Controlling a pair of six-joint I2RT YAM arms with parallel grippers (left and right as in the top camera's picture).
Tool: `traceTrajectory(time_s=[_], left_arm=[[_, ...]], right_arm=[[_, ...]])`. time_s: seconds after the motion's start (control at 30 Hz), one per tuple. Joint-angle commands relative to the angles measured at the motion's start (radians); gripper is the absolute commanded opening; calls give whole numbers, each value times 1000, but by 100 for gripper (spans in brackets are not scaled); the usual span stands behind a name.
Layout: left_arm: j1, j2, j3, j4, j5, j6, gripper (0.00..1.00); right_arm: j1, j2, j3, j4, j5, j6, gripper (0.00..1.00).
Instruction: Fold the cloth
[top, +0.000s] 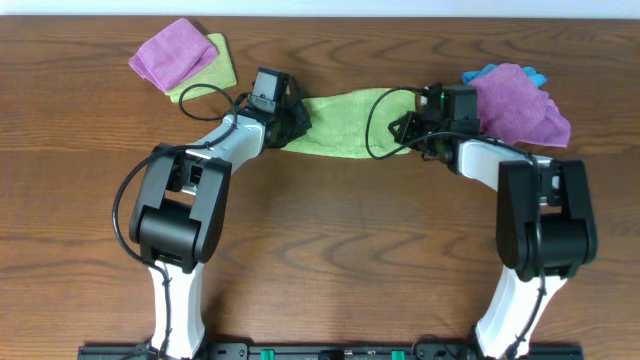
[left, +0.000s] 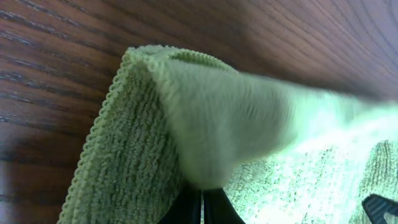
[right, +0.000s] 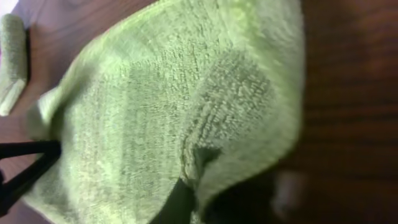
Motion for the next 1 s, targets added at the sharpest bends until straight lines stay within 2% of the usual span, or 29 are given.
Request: traceTrajectory(time_s=[0.0,0.5,0.57,0.6,0.67,0.8,0.83,0.87,0.97], left_arm=[[9,20,-7,-29,-23,5,6],[29,20,-7,-28,-22,4,6],[29,20,-7,-28,-19,4,6],[31,20,-7,-28,-18,4,6],[34,18,-7,-29,-18,4,6],[39,8,-7,-29,-6,5,6],[40,6,-6,-29,-3,6,6],[40,5,-6,-29,0,9,6],[40,1,-6,-29,1,12,6]], right_arm=[[0,0,1,10,15,-1,1],[16,-157,1,-2,-43,-69,1],[17,-157,1,-32,-43,-69,2],[17,-157,1,-53,-42,-73,6],[14,-157,1,-105,-38,-108,2],[9,-157,1,-214,28,-133,1],[7,-157,1,-232,37,-140,2],[7,-157,1,-249,48,-149,9],[7,-157,1,-274,80,-151,1]])
